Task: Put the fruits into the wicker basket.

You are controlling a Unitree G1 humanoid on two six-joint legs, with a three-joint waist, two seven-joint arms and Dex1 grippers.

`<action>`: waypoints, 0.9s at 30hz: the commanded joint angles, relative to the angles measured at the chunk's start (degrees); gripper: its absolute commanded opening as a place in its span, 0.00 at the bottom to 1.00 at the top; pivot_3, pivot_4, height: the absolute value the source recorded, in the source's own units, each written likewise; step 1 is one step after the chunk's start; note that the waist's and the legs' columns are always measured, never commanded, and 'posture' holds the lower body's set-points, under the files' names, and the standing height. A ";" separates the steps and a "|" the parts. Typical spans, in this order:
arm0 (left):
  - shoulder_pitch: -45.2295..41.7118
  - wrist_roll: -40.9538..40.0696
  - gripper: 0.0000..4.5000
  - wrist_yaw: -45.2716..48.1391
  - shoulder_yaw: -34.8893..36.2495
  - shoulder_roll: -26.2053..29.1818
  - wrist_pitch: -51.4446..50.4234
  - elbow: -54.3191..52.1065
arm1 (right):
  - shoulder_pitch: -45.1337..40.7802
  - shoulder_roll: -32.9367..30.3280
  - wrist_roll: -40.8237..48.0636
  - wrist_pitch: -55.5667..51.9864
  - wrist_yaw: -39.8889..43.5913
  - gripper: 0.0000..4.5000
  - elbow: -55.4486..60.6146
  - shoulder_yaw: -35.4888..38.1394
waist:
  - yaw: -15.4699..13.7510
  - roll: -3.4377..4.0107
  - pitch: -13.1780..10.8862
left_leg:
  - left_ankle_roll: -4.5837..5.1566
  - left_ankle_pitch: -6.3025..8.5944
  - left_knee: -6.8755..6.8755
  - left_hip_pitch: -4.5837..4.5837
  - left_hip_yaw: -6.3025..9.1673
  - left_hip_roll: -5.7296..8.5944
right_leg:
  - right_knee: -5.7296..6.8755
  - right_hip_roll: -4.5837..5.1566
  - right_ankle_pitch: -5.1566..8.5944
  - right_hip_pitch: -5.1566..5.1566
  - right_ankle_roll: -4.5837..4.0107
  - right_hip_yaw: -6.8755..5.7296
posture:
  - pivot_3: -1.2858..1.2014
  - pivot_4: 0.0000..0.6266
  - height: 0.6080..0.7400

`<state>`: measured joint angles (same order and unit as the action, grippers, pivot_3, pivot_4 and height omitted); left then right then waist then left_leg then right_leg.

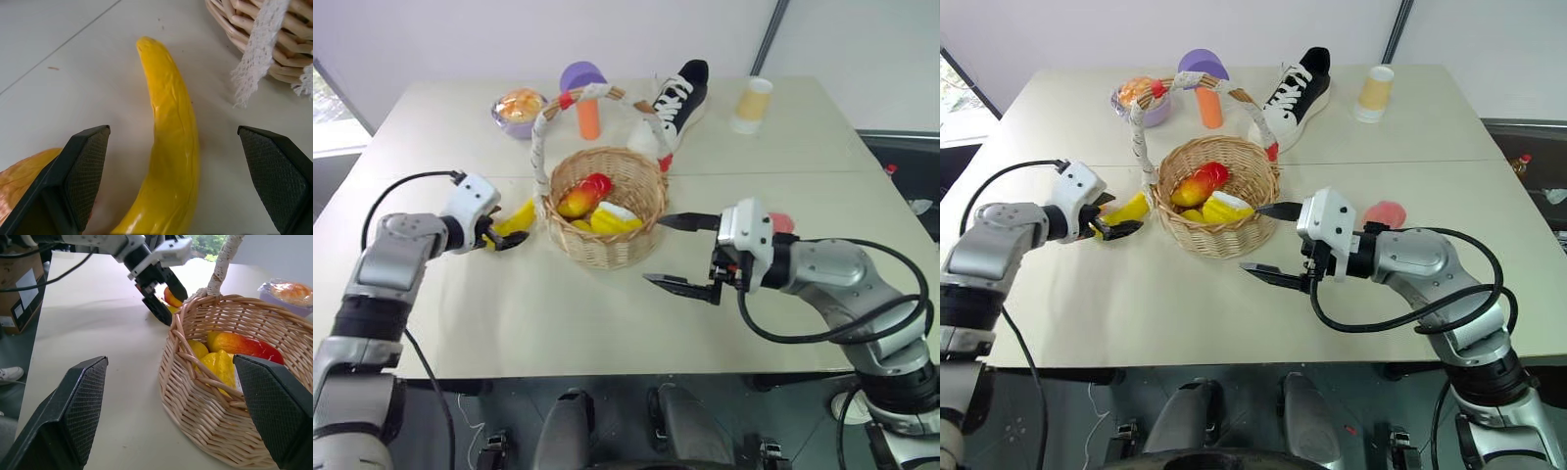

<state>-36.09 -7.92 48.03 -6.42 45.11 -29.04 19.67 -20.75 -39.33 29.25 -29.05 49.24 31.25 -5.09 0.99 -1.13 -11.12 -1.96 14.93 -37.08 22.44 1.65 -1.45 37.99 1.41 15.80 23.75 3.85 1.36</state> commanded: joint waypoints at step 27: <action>30.49 -21.94 0.11 14.70 34.51 8.06 -11.99 -34.96 | -0.75 0.13 -2.30 1.72 -1.11 1.00 -0.06 1.33 | 1.00 0.00 -0.03 | -0.01 0.00 -0.01 0.04 0.07 -0.34 | 0.12 0.18 -0.01 0.19 -0.03 0.09 | 0.52 0.24 1.00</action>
<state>-6.05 -23.79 61.04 22.84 53.49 -39.06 -8.11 -20.49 -39.20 27.10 -28.45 47.77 30.86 -4.92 1.99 -1.14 -11.14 -1.98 14.92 -37.13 22.47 1.74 -1.78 38.10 1.64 15.79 23.85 3.81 1.44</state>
